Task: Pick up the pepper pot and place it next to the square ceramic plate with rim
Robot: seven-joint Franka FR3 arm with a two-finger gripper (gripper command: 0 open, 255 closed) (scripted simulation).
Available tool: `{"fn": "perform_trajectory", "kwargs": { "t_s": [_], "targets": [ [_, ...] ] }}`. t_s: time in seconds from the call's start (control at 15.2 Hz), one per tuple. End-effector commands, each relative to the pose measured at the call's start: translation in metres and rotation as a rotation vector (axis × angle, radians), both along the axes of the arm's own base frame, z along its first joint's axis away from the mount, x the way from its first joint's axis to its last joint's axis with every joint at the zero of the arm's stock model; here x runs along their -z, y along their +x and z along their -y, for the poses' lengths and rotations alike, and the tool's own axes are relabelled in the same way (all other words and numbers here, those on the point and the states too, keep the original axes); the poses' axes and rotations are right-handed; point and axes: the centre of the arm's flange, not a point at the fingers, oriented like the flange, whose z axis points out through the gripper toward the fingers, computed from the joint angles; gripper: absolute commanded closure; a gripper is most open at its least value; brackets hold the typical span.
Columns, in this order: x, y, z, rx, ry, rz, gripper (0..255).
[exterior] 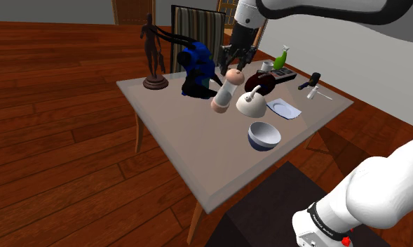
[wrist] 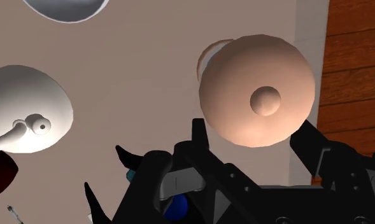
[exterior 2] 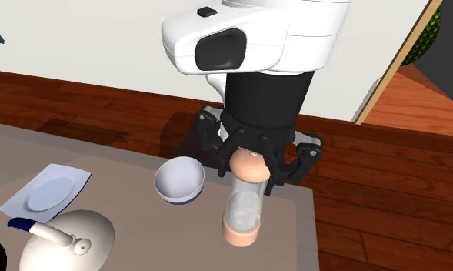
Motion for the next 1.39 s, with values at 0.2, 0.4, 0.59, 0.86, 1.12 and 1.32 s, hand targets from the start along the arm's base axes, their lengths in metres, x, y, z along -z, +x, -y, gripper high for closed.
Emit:
{"fn": "perform_trajectory", "kwargs": {
  "t_s": [0.2, 0.4, 0.59, 0.86, 1.12, 1.32],
  "targets": [
    [-0.026, 0.000, -0.001, 0.000, 0.000, 0.000, 255],
    [-0.042, 0.000, -0.001, 0.000, 0.000, 0.000, 255],
    [-0.050, -0.003, 0.012, 0.000, 0.000, 0.000, 255],
    [-0.023, 0.002, 0.002, 0.007, 0.000, -0.031, 0],
    [0.029, 0.005, -0.004, 0.022, -0.001, -0.094, 0],
    [0.068, 0.006, -0.008, 0.033, -0.001, -0.142, 0]
  ]
}}
